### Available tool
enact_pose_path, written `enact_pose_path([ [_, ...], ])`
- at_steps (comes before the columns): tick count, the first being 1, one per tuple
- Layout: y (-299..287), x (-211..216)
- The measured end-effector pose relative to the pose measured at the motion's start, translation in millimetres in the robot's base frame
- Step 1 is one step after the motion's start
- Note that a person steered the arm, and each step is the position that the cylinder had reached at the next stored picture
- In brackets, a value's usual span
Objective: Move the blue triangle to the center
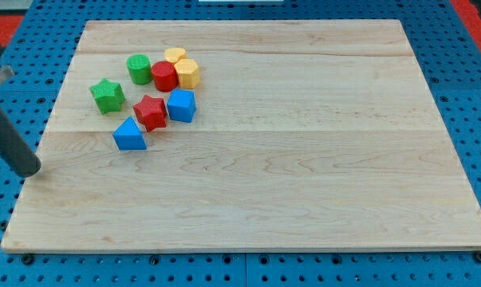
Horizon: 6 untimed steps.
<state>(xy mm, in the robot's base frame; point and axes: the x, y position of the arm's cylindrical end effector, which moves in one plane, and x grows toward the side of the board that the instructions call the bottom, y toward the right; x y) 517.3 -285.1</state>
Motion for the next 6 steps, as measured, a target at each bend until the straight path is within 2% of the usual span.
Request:
enact_pose_path([
  [2,-15.8,-10.4],
  [3,41.2,-52.4],
  [5,235.5,-53.4],
  [6,297.9,-58.8],
])
